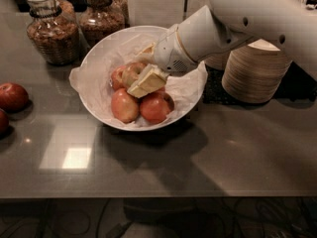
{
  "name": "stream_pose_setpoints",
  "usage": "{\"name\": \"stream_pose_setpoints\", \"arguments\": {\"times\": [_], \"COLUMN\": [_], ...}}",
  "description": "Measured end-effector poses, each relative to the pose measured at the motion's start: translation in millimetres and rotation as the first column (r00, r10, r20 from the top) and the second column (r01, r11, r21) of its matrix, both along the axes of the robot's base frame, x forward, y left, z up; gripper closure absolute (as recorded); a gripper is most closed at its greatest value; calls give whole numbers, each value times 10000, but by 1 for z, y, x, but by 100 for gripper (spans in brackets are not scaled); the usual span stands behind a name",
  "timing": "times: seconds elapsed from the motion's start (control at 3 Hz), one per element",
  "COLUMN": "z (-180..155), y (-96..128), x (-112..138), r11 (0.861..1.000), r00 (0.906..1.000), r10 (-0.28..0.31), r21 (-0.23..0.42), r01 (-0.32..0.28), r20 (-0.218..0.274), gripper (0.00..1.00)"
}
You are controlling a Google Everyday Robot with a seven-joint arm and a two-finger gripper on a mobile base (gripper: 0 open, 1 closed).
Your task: Pick apple from white bowl
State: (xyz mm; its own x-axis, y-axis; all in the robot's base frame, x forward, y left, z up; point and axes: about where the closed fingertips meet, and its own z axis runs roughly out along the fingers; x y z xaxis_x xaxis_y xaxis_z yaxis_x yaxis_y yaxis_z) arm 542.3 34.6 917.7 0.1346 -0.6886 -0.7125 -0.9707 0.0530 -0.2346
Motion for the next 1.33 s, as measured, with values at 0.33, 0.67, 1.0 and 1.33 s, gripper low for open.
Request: {"name": "stream_pose_setpoints", "arguments": {"times": [0.33,0.67,1.0,1.33], "z": [4,43,97,97], "y": [-2,-15,-30,-30], "x": [-5,-14,-18,-18], "r11": [10000,9992,9972,9972], "r00": [10000,9973,9837,9837], "r10": [38,-7,-70,-70], "r21": [89,389,739,739], "r01": [-38,-22,-64,-65], "r20": [-3,739,1797,1798], "gripper": [100,100,100,100]}}
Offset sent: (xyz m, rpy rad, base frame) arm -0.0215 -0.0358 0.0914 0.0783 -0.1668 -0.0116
